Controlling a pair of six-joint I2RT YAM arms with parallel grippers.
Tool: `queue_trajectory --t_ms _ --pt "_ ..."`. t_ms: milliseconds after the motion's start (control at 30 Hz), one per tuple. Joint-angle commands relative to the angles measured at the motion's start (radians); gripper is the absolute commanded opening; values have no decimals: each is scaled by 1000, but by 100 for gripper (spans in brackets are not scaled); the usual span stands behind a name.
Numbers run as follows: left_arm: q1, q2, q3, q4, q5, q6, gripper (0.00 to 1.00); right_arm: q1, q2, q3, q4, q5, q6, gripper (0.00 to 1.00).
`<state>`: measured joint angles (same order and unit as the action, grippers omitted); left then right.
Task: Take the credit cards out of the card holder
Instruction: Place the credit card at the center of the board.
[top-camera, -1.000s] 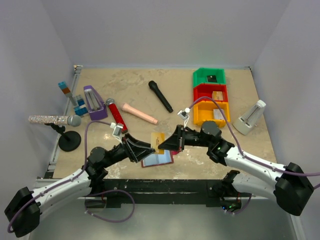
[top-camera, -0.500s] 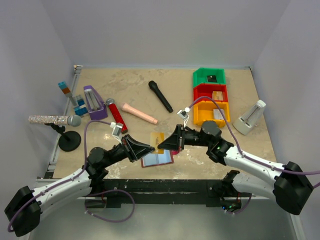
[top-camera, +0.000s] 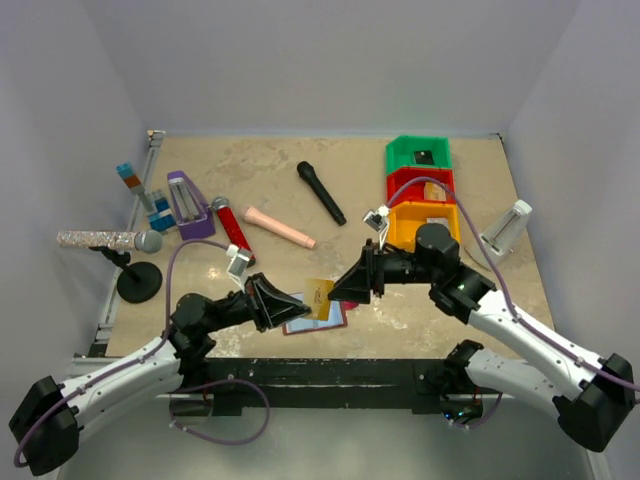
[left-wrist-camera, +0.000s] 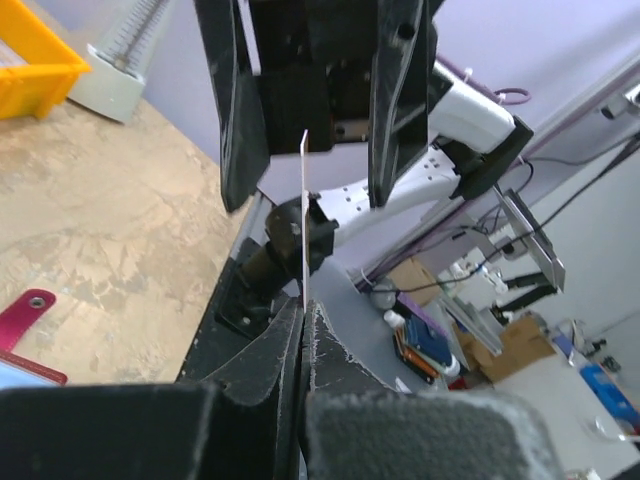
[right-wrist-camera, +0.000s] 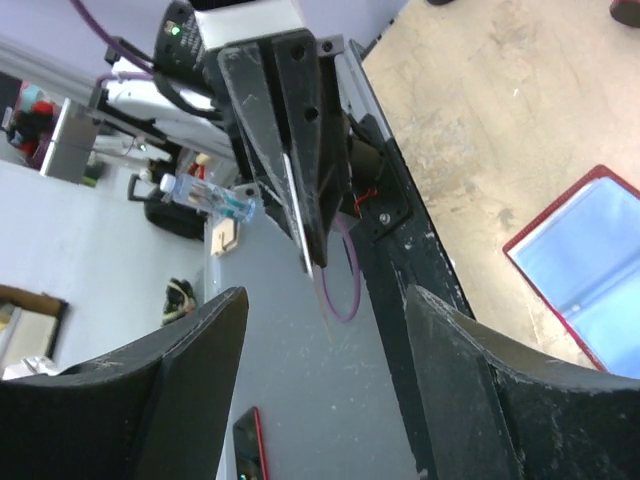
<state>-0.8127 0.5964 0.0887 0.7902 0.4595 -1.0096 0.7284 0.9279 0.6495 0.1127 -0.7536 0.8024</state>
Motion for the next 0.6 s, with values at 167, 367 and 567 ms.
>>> queue_trajectory --t_ms 167,367,567 --pt "1 89 180 -142 344 54 0 -27 2 320 -594 -162 -396 69" --pt "1 49 304 -454 354 201 0 -27 23 345 -657 -164 -433 65" --pt "1 77 344 -511 380 235 0 -26 28 340 -650 -182 -434 63"
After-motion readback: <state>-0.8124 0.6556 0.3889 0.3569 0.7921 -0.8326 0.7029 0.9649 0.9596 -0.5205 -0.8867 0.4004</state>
